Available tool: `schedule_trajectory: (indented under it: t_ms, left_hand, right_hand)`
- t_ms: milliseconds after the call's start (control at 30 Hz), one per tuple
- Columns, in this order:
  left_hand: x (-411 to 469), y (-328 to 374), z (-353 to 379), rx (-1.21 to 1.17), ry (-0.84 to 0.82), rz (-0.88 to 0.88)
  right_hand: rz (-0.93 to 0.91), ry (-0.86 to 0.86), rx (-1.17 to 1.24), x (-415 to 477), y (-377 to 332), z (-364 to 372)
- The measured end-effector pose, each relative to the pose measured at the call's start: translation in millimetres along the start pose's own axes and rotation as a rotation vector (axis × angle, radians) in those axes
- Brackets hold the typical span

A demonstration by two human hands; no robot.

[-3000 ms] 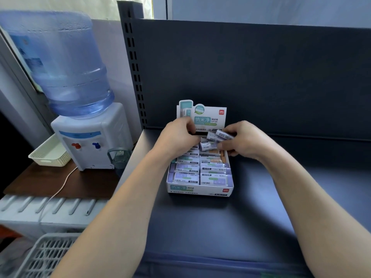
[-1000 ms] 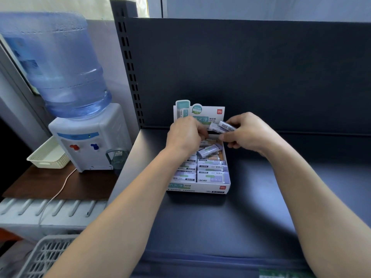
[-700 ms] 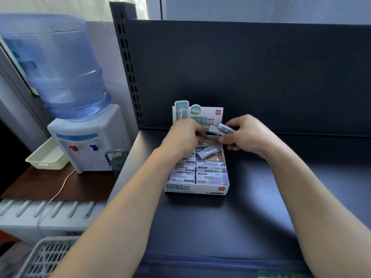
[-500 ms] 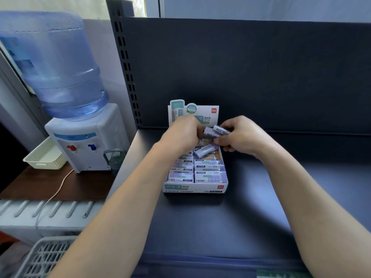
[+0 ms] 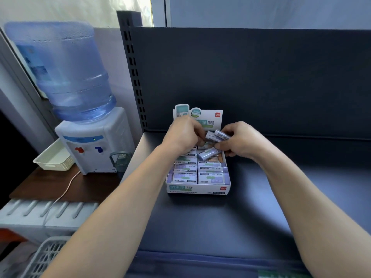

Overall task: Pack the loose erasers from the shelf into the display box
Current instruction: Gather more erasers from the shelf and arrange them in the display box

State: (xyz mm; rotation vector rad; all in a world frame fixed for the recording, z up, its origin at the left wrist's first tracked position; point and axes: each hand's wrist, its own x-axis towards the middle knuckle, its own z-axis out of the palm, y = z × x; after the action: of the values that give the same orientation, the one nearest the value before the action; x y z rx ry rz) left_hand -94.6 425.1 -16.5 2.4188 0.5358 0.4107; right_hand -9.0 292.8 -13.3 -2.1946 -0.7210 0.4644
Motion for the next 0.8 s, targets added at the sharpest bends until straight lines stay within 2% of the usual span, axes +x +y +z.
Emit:
schedule_trajectory:
  t_ms: [100, 200, 333, 533, 700, 800]
  left_hand:
    - [-8, -3, 3, -0.065, 0.101, 0.005]
    - [-10, 1, 7, 0.098, 0.126, 0.085]
    - [-7, 8, 10, 0.230, 0.080, 0.135]
    - [-7, 3, -6, 0.115, -0.140, 0.080]
    - [-4, 13, -2, 0.294, -0.116, 0.137]
    - [-3, 6, -6, 0.165, -0.141, 0.126]
  right_hand:
    - [0.016, -0.025, 0.025, -3, -1, -2]
    - [0.030, -0.059, 0.057, -5, -2, -4]
    - [0.045, -0.087, 0.071, -7, -3, -7]
    - [0.050, -0.102, 0.109, -8, -3, -8]
    - [0.034, -0.095, 0.101, -7, -2, -9]
    - [0.019, -0.077, 0.112, -6, 1, -12]
